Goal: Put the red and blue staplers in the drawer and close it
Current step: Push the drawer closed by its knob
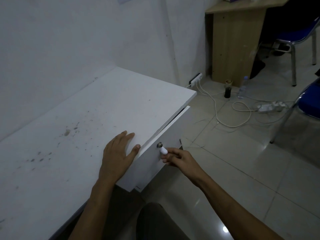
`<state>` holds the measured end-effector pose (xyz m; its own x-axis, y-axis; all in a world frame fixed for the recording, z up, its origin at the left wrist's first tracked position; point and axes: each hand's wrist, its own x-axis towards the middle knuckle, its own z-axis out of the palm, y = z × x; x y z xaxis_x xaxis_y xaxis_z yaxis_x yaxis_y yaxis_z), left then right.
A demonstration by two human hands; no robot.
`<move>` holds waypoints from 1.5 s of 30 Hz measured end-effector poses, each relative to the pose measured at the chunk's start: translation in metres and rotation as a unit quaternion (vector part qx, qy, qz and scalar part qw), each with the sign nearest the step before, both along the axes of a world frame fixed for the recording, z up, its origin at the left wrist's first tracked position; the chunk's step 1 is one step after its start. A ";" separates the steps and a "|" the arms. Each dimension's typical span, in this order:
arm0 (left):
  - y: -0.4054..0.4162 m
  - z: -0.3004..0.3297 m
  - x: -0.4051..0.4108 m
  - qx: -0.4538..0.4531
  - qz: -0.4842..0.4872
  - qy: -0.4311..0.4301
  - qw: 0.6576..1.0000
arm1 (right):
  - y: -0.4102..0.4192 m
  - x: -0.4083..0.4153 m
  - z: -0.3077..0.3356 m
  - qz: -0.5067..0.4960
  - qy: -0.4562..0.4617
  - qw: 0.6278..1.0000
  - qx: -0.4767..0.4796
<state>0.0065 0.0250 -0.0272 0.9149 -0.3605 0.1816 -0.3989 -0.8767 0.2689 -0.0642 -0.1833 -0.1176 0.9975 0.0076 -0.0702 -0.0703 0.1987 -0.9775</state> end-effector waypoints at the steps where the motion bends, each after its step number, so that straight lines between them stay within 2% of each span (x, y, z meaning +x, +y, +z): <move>1: 0.000 0.001 -0.001 0.004 0.000 -0.001 1.000 | 0.001 0.003 0.001 0.007 0.003 1.000 0.014; 7: -0.005 0.004 -0.001 0.010 0.010 -0.006 1.000 | 0.003 0.021 0.005 0.037 0.013 0.997 0.064; 18: -0.011 0.001 0.002 0.048 0.055 -0.003 0.997 | 0.004 0.051 0.005 0.097 0.021 0.992 0.082; 30: -0.012 0.004 0.000 0.053 0.059 0.001 0.997 | 0.009 0.084 -0.001 0.157 0.045 0.981 0.100; 38: -0.014 0.006 -0.001 0.059 0.060 -0.002 0.996 | 0.012 0.093 0.003 0.160 0.070 0.976 0.133; 45: -0.015 0.007 -0.004 0.050 0.060 -0.002 0.997 | 0.007 0.078 0.001 0.158 0.074 0.980 0.091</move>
<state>0.0030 0.0103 -0.0203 0.9519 -0.2647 0.1545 -0.2902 -0.9407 0.1757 0.0142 -0.1759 -0.1169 0.9222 0.3405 -0.1835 -0.2955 0.3138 -0.9023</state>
